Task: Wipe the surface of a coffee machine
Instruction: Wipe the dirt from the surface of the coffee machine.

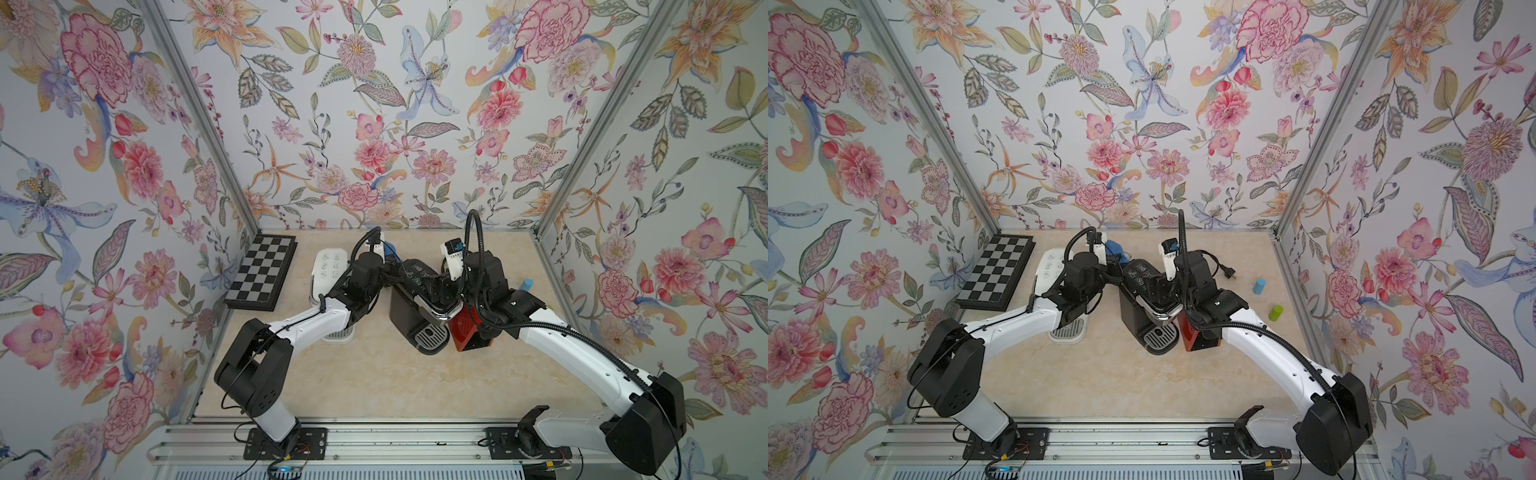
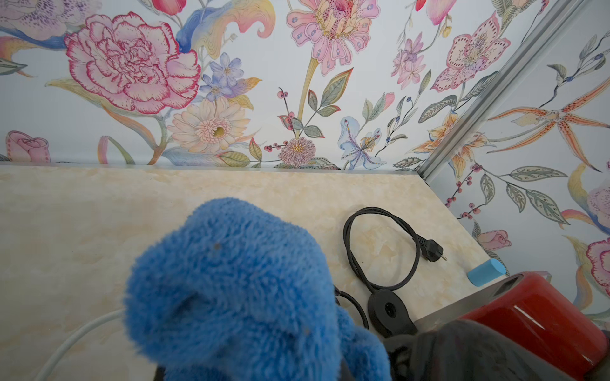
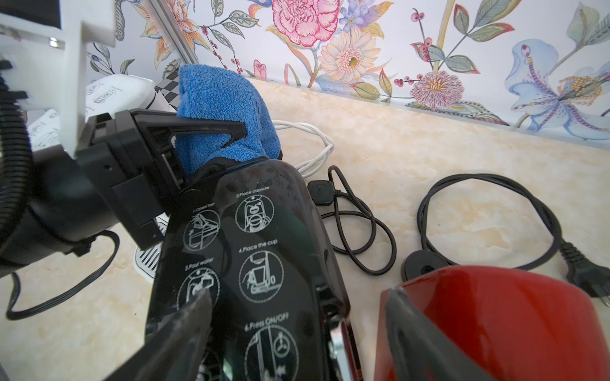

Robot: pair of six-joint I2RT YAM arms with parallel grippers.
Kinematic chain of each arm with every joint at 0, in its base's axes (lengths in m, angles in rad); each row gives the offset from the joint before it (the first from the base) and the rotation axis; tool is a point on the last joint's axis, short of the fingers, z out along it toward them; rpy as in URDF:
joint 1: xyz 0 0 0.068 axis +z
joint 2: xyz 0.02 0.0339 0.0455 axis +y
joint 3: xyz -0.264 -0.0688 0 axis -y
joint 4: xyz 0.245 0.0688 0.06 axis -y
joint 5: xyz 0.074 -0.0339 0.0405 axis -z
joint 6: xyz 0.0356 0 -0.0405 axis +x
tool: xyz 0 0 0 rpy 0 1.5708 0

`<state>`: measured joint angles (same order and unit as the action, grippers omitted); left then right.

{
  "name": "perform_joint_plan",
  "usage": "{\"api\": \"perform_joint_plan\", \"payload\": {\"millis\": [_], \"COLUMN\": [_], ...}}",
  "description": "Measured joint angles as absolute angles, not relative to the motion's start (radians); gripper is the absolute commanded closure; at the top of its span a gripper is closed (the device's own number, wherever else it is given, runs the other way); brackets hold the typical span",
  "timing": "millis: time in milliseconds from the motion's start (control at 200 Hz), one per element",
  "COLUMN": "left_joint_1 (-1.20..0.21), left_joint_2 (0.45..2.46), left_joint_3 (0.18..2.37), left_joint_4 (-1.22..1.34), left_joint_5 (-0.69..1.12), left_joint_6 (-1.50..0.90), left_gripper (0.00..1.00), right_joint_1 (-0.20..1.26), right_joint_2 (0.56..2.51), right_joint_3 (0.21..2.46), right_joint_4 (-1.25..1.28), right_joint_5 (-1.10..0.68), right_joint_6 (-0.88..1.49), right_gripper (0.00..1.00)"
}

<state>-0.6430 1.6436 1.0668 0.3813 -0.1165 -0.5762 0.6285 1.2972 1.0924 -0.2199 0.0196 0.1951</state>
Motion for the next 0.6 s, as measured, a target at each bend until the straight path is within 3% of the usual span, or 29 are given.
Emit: {"api": "perform_joint_plan", "payload": {"millis": [300,600], "left_joint_1": [-0.705,-0.720], "left_joint_2": [1.617,1.590], "left_joint_3": [1.003,0.820], "left_joint_4": [0.394,0.502], "left_joint_5": [-0.269,-0.284], "left_joint_6": [-0.604,-0.624], "left_gripper": [1.00,1.00], "right_joint_1": [0.629,0.629], "right_joint_2": [1.319,1.322], "right_joint_3": [1.092,1.092], "right_joint_4": [-0.184,-0.175], "right_joint_5": [0.031,0.036], "right_joint_6": [0.201,0.203], "right_gripper": [0.17,0.17]}}
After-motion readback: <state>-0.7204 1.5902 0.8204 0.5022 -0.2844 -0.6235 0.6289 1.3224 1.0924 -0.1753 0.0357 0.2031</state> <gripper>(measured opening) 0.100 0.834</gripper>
